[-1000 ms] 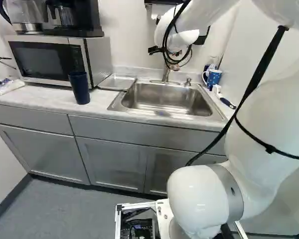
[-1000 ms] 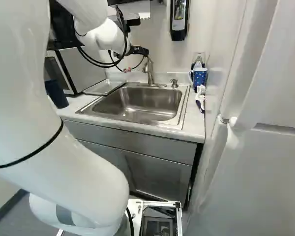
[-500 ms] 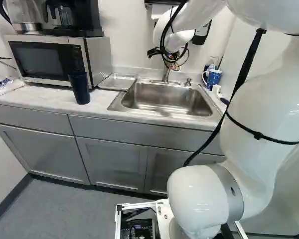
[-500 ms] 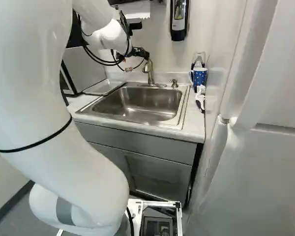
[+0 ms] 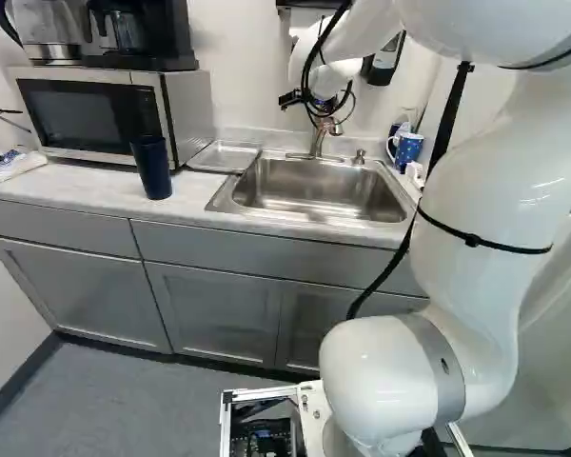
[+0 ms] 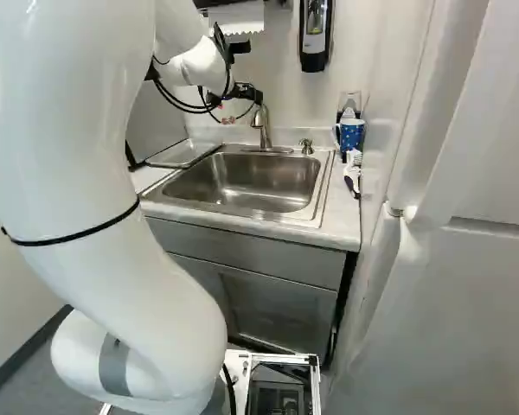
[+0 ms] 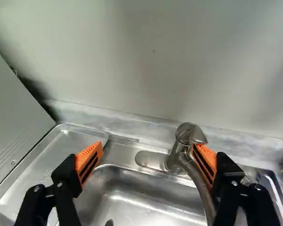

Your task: Rinse the cup and place it in the tray

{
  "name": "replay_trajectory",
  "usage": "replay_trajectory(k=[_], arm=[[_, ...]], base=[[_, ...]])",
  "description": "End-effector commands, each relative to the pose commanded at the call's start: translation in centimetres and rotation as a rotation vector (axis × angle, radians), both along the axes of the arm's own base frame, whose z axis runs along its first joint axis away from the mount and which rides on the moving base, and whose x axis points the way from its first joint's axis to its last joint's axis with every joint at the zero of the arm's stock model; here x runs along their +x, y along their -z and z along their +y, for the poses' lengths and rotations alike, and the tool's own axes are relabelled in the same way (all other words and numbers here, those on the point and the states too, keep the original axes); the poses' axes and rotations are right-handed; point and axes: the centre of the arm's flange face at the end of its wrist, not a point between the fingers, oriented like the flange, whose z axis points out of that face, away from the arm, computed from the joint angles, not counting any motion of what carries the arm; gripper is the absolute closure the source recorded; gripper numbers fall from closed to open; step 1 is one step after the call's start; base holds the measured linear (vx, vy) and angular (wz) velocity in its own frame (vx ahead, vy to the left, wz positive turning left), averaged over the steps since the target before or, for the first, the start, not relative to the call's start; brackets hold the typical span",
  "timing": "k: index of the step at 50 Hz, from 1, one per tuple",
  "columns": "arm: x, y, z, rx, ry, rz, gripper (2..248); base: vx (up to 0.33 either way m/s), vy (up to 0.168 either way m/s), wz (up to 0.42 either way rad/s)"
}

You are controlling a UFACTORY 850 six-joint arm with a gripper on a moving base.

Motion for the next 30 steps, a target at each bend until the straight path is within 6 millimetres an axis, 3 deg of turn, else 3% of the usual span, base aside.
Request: replay_trajectory(k=[15,30], arm=[[1.7,0.0,0.4,0.0,-0.007,-0.017,3],[2.0,-0.4,0.4,0.001,-0.007,-0.066,3]], base=[[0.0,0.0,0.0],[0.0,0.0,0.0]])
